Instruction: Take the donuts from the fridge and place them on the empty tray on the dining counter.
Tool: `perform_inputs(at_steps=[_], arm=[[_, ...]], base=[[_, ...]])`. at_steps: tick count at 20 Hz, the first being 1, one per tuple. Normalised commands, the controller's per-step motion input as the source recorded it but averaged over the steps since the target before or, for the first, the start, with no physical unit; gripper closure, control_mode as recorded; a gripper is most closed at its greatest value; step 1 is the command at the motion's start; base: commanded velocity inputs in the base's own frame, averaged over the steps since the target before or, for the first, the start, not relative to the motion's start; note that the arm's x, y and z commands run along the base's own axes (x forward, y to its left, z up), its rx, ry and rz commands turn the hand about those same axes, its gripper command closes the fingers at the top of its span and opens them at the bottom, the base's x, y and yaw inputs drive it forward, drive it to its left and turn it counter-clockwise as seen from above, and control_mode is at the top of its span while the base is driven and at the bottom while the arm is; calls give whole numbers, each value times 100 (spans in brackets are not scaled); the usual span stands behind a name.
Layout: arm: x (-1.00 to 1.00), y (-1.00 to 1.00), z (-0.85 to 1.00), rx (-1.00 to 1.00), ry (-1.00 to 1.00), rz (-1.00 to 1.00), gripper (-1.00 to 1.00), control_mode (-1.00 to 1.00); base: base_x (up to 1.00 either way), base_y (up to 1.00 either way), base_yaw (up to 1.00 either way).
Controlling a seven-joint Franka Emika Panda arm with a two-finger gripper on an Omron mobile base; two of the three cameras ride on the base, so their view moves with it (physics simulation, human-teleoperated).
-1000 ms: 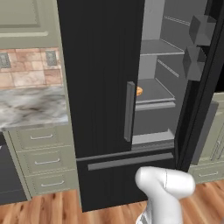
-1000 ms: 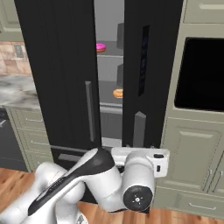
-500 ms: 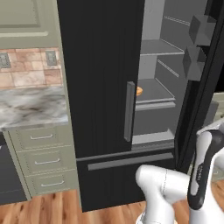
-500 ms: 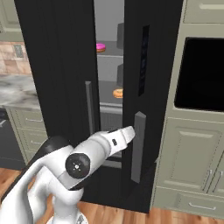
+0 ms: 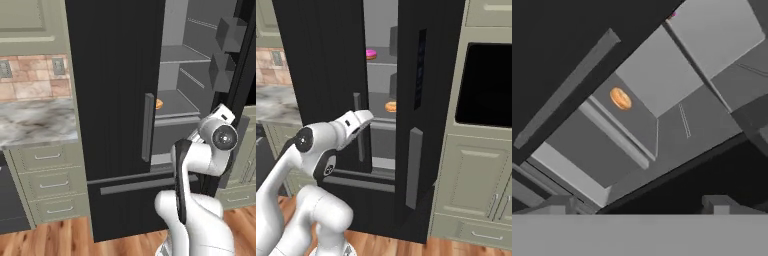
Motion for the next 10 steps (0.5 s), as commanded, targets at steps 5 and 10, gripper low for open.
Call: perform_inputs(at_steps=[5,10], arm=[[82,49,0,-18,31,-5,-100,-100],[65,-20,0,-11,27,-23,-100,-100]], base=[[0,0,0],[0,0,0]])
